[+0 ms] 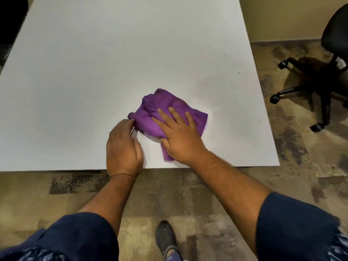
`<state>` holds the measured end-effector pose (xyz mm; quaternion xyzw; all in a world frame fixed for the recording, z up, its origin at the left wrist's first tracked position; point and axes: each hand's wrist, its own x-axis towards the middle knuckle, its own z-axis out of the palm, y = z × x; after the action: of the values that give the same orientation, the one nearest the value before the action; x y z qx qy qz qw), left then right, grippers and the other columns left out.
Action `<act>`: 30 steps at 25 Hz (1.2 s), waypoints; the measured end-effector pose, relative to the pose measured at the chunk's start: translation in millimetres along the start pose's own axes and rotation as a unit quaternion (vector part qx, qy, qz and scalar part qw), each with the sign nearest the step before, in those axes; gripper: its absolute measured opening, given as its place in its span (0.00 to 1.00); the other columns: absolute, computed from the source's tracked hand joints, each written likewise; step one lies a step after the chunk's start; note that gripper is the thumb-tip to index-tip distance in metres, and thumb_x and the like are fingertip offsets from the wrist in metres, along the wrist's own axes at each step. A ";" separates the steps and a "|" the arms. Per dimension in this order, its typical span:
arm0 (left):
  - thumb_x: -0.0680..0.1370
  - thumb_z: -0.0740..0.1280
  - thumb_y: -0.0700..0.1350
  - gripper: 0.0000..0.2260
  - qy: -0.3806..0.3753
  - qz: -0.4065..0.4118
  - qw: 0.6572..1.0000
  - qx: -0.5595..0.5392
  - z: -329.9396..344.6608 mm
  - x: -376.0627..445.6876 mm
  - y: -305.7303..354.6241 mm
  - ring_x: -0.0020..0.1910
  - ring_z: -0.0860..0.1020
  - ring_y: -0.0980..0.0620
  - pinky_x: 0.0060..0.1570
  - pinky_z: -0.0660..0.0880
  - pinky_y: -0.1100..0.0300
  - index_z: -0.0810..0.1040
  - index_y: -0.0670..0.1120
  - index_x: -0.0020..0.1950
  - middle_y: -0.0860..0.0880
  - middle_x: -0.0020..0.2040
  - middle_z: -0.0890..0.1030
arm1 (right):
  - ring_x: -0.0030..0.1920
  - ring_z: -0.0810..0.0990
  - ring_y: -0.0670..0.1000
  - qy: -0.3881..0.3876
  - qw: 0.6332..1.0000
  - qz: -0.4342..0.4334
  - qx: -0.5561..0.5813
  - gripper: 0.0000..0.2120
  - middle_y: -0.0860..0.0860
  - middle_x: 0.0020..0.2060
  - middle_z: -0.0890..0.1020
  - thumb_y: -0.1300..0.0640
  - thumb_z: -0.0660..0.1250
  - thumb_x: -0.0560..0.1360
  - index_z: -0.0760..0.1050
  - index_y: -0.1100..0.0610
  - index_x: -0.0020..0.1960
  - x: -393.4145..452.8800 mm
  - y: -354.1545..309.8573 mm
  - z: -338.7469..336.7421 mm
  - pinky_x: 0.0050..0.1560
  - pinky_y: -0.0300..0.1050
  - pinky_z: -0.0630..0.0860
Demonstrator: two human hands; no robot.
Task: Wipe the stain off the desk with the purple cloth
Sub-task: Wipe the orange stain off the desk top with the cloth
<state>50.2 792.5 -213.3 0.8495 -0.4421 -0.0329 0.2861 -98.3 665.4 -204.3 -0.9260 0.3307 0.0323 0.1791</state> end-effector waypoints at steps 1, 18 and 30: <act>0.79 0.65 0.33 0.22 -0.006 -0.001 1.000 -0.007 -1.6 0.6 1.6 0.69 0.76 0.40 0.74 0.71 0.45 0.76 0.42 0.73 0.41 0.70 0.80 | 0.87 0.50 0.56 0.004 1.000 -0.030 0.006 0.32 0.46 0.88 0.54 0.45 0.59 0.85 0.53 0.43 0.87 -16.8 0.5 4.1 0.85 0.66 0.44; 0.83 0.57 0.47 0.22 -0.115 0.162 0.970 0.143 -4.4 4.6 9.1 0.81 0.68 0.40 0.81 0.60 0.33 0.76 0.46 0.77 0.44 0.79 0.74 | 0.87 0.51 0.52 0.054 0.986 0.155 -0.019 0.32 0.43 0.87 0.53 0.40 0.55 0.84 0.50 0.37 0.86 -95.4 101.1 -18.8 0.85 0.61 0.49; 0.85 0.64 0.42 0.19 -0.127 0.145 0.976 0.102 -9.3 3.7 7.2 0.83 0.68 0.41 0.83 0.58 0.34 0.77 0.46 0.77 0.44 0.80 0.75 | 0.87 0.49 0.59 0.129 0.926 0.353 0.025 0.29 0.47 0.88 0.52 0.42 0.52 0.88 0.51 0.42 0.87 31.6 128.3 -57.2 0.84 0.66 0.46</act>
<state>50.1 790.7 -201.2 0.7900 -0.5942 -0.0532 0.1416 -157.2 534.1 -196.3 -0.7408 0.6572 -0.0342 0.1347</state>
